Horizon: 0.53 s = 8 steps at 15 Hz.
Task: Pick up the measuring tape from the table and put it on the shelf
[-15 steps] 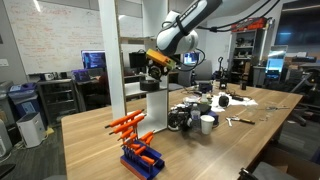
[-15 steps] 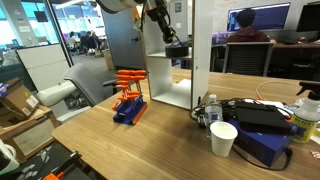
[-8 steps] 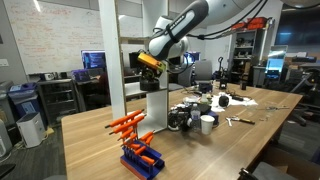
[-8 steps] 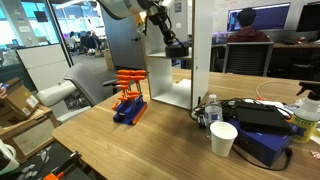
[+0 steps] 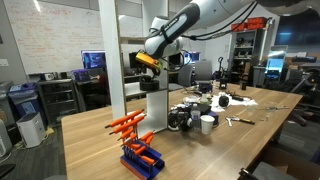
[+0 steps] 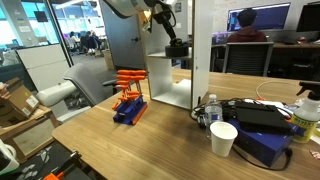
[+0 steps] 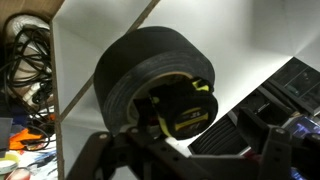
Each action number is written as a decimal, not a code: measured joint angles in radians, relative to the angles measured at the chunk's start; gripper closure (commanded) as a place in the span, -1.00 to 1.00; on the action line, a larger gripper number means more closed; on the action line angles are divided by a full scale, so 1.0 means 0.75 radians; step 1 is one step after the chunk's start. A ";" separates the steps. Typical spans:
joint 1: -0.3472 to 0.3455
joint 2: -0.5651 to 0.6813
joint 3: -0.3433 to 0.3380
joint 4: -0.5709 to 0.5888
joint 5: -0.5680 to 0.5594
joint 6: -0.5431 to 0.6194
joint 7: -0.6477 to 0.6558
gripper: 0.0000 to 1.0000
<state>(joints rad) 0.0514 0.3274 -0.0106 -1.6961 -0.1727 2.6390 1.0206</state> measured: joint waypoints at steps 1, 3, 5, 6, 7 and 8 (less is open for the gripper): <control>0.007 0.007 -0.009 0.019 0.001 -0.015 0.000 -1.00; 0.015 0.019 -0.021 0.052 0.003 -0.049 -0.004 -0.99; 0.017 0.029 -0.024 0.078 0.007 -0.080 -0.009 -1.00; 0.017 0.033 -0.025 0.086 0.007 -0.085 -0.011 -1.00; 0.018 0.036 -0.025 0.089 0.008 -0.086 -0.011 -1.00; 0.019 0.037 -0.027 0.086 0.008 -0.086 -0.011 -1.00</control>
<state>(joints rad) 0.0658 0.3550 -0.0311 -1.6317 -0.1671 2.5745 1.0120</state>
